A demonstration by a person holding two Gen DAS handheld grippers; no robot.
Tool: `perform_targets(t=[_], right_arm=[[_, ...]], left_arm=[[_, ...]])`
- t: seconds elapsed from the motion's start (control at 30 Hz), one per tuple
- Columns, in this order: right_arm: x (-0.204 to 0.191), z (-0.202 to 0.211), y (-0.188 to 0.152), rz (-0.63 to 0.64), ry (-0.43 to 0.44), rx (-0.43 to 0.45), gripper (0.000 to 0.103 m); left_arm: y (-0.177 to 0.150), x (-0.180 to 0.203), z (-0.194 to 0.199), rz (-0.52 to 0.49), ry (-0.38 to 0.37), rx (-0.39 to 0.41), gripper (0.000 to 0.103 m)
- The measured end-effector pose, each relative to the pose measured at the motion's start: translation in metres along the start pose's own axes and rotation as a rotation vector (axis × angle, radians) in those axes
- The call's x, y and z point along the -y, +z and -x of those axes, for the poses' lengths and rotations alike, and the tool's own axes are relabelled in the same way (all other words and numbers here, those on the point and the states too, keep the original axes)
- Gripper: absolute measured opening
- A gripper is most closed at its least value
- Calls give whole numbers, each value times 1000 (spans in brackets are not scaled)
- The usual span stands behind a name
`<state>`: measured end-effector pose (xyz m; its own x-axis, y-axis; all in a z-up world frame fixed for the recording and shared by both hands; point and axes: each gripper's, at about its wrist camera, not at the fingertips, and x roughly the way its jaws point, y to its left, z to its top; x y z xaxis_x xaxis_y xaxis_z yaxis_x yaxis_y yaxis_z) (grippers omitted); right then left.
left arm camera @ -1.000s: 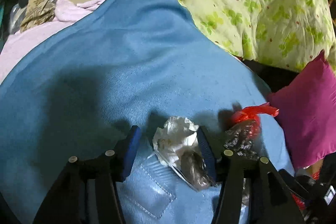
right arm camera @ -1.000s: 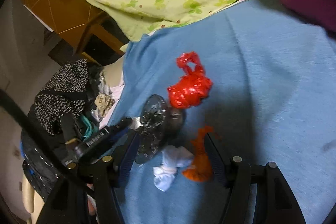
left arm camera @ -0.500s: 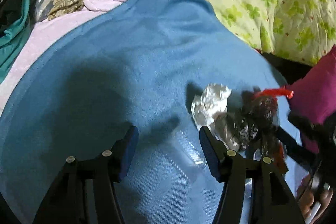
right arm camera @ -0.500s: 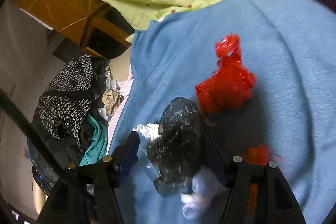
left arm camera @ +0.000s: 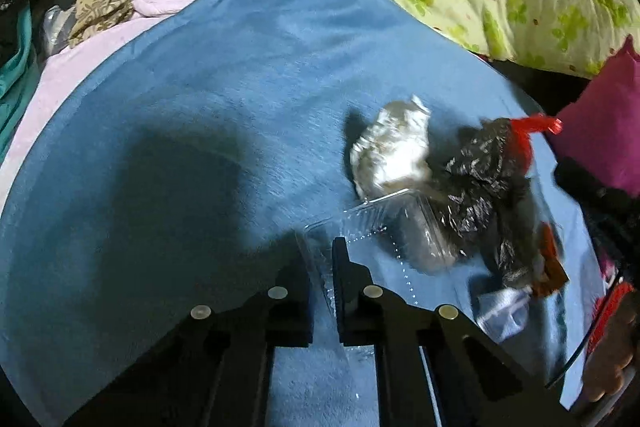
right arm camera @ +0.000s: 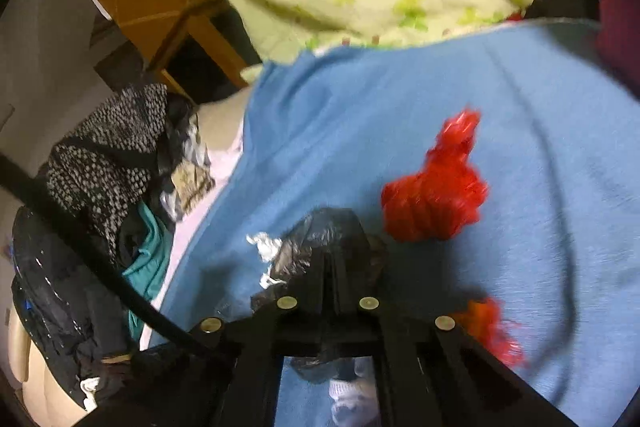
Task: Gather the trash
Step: 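Grasp the clear plastic container with the left tool while the right tool grasps the orange ribbon-wrapped packet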
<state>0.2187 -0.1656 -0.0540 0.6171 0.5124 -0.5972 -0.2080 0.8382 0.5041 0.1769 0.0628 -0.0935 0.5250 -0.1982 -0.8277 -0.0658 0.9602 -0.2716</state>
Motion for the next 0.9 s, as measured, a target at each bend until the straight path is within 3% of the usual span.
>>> perform_targets(t=[0.1, 0.2, 0.27, 0.3, 0.4, 0.47, 0.53, 0.6, 0.9], right_arm=[[4, 29, 0, -1, 4, 19, 3], [20, 54, 1, -48, 62, -6, 7], [26, 61, 0, -58, 39, -30, 10], [29, 64, -1, -55, 24, -40, 20], [47, 66, -10, -74, -9, -77, 65], [56, 63, -16, -94, -8, -81, 63], [61, 60, -20, -73, -65, -102, 49], [66, 55, -23, -71, -67, -122, 40], [73, 12, -38, -86, -150, -221, 37]], left_arm=[[-8, 7, 7, -29, -8, -8, 7], [-17, 12, 20, -43, -54, -6, 7], [-24, 17, 27, -59, -65, 2, 7], [-26, 18, 29, -60, -74, 2, 7], [-32, 21, 34, -42, -119, -11, 7], [-38, 25, 38, -39, -143, -16, 7], [-42, 31, 40, -43, -155, -16, 7], [-48, 40, 43, -64, -158, -8, 7], [-55, 39, 31, -85, -114, -22, 7]])
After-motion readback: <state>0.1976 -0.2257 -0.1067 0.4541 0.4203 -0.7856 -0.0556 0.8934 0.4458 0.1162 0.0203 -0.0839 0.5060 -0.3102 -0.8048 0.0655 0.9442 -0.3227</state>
